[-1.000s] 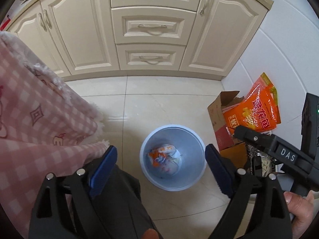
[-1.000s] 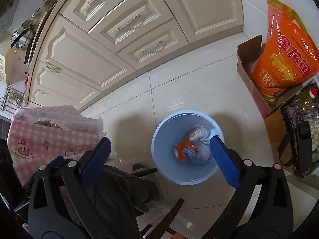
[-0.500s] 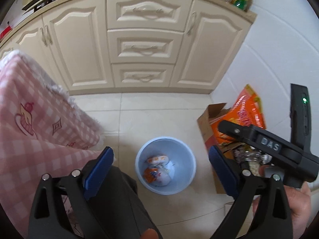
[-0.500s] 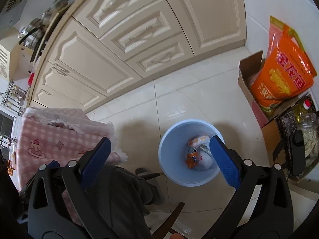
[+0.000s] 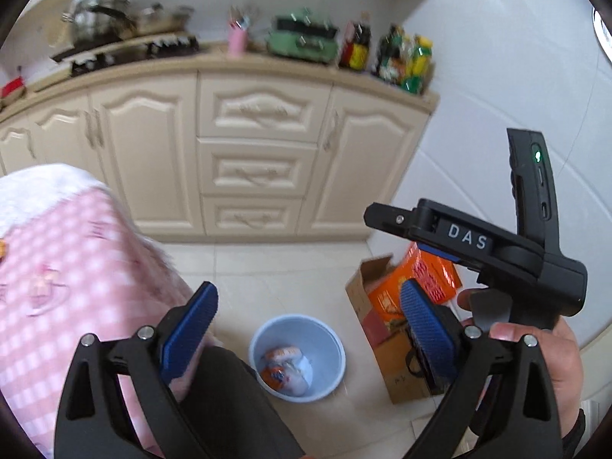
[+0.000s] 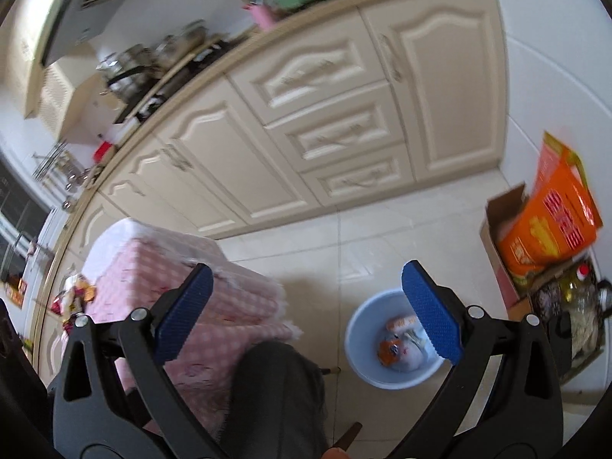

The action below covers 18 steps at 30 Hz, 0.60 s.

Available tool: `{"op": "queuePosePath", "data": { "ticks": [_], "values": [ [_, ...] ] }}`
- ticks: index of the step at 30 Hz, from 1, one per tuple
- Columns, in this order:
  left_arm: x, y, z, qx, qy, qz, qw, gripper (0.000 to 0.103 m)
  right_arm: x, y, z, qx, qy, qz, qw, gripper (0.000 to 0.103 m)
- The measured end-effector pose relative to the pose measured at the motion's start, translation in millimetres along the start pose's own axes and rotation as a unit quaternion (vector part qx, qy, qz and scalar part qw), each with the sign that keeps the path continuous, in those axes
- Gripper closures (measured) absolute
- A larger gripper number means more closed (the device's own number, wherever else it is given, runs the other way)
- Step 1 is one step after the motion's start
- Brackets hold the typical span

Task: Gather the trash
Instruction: 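Move both tools back over the table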

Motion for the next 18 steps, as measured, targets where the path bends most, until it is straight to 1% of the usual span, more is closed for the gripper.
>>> {"op": "queuePosePath", "data": {
  "ticks": [2, 4, 5, 8, 11, 15, 18],
  "values": [
    [5, 26, -14, 0.015, 0.009, 0.026, 0.9995, 0.009, 2, 6, -24, 0.013, 0.018, 0.007, 1.000, 0.006],
    [6, 47, -27, 0.032, 0.012, 0.043, 0.9985, 0.009, 1, 11, -46, 0.025, 0.034, 0.010, 0.999, 0.006],
    [7, 56, -34, 0.043, 0.012, 0.049, 0.9978, 0.009, 1, 13, -61, 0.035, 0.046, 0.011, 0.998, 0.006],
    [6, 84, -58, 0.078, 0.022, 0.066, 0.9945, 0.009, -1, 18, -91, 0.052, 0.069, 0.013, 0.996, 0.006],
    [7, 109, -84, 0.101, 0.039, 0.076, 0.9911, 0.009, -3, 23, -121, 0.071, 0.083, 0.017, 0.994, 0.006],
    [5, 148, -115, 0.148, 0.061, 0.096, 0.9824, 0.009, -9, 31, -164, 0.097, 0.114, 0.019, 0.989, 0.006],
    [2, 182, -142, 0.199, 0.077, 0.114, 0.9704, 0.009, -19, 37, -201, 0.115, 0.150, 0.019, 0.982, 0.006]
  ]
}}
Point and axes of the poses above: each gripper's, at about its wrist camera, not at the fingertips, and y roughly against the way its jaws point, z to its right, x to its top, the point moved 7 cm from there along -y, roughly the way its jaws point, and after that the axes turned 4 degrees about -z, right-handed, at the moved point
